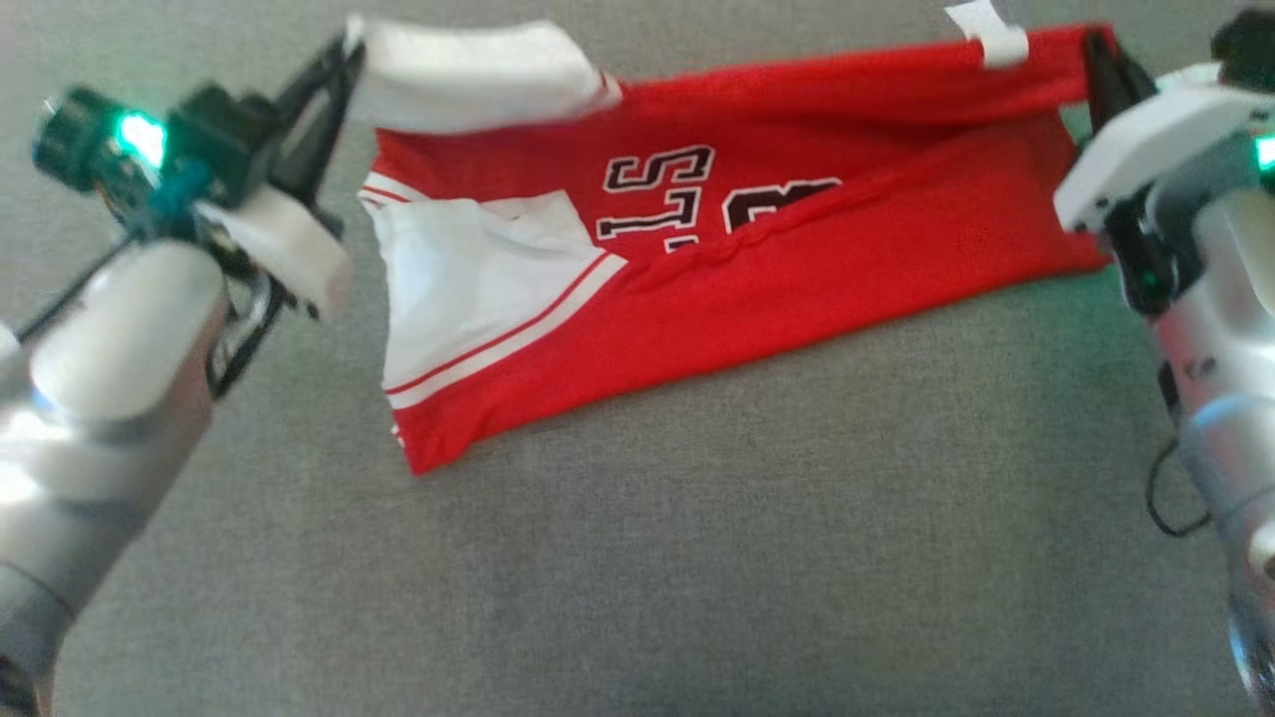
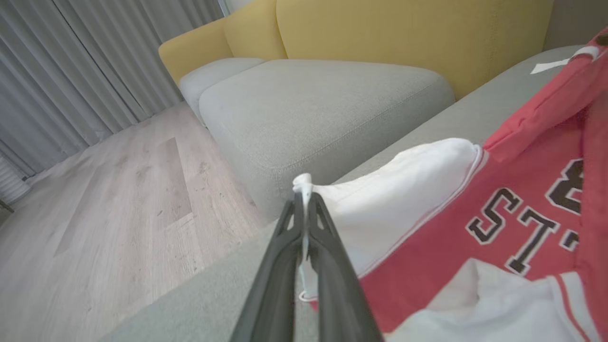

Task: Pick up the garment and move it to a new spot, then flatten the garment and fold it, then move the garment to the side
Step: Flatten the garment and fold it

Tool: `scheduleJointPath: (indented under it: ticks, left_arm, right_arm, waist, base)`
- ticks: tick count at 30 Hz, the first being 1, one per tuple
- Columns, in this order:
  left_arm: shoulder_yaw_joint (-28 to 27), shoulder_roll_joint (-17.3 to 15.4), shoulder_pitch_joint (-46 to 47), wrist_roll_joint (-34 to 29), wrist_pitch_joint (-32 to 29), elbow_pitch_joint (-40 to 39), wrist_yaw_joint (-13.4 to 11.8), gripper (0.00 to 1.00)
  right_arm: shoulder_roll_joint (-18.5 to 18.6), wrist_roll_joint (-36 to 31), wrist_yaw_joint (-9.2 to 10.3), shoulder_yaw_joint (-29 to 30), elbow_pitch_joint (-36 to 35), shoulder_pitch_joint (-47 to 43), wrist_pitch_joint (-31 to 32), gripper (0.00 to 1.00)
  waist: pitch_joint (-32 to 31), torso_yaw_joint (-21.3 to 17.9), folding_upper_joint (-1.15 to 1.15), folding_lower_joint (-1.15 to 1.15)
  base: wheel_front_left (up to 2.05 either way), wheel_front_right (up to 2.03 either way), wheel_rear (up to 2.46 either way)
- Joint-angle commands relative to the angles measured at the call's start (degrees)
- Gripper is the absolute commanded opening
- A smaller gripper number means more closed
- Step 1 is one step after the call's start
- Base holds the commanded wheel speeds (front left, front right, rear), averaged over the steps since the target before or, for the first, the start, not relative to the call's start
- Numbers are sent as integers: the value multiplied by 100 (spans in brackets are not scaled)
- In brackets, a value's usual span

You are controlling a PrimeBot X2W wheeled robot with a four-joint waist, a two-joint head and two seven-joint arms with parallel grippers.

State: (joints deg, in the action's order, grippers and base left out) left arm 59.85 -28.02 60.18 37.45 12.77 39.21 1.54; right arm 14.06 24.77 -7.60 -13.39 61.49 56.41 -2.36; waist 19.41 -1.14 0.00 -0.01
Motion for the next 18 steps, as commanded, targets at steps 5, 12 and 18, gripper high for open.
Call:
scheduleJointPath:
  ticks: [5, 12, 18]
  left_arm:
    - [-99, -359, -241, 180, -121, -471, -80, 0]
    - [251, -635, -1023, 533, -963, -1477, 41, 0]
    - [461, -860, -1387, 649, -1450, -2089, -80, 0]
  right_arm:
    - [313, 382, 11, -436, -327, -361, 239, 0]
    - [884, 824, 11, -1051, -571, -894, 872, 0]
    - [1336, 1022, 11, -1537, -835, -1137, 1331, 0]
  waist:
    - [-321, 177, 0, 1]
    - [-569, 318, 0, 1]
    - [-633, 361, 0, 1]
  base:
    - [0, 0, 0]
    - [0, 0, 0]
    - [0, 0, 0]
